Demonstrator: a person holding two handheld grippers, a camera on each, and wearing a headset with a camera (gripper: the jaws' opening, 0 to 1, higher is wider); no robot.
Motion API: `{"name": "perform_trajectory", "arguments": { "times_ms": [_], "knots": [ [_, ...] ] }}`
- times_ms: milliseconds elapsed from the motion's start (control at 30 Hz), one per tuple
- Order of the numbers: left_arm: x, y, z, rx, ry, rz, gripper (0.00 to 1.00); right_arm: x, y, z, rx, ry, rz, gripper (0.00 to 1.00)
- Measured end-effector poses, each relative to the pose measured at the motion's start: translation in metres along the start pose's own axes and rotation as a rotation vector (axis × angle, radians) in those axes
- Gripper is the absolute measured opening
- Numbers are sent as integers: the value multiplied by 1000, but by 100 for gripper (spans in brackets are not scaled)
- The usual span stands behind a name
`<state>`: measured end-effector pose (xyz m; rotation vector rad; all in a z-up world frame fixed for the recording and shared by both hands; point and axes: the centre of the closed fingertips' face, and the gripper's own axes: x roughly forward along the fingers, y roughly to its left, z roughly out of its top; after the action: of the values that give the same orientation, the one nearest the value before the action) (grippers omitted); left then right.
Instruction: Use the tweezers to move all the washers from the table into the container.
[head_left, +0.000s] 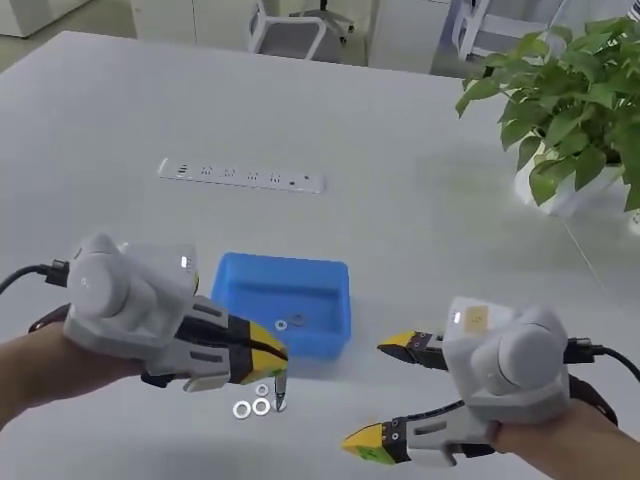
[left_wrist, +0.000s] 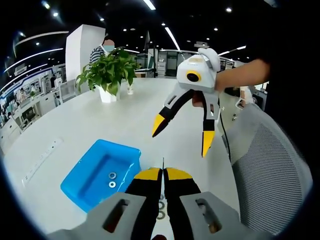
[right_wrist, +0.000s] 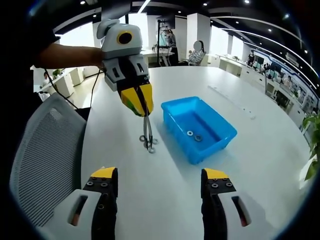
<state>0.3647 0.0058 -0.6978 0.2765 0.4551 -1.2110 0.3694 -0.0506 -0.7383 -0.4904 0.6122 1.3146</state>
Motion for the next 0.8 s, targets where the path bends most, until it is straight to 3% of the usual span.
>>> {"name": "perform_trajectory", "arguments": {
  "times_ms": [800],
  "knots": [
    [5, 2, -6, -10, -12, -19, 5, 10, 6, 0, -24, -1, 45, 64]
  ]
}}
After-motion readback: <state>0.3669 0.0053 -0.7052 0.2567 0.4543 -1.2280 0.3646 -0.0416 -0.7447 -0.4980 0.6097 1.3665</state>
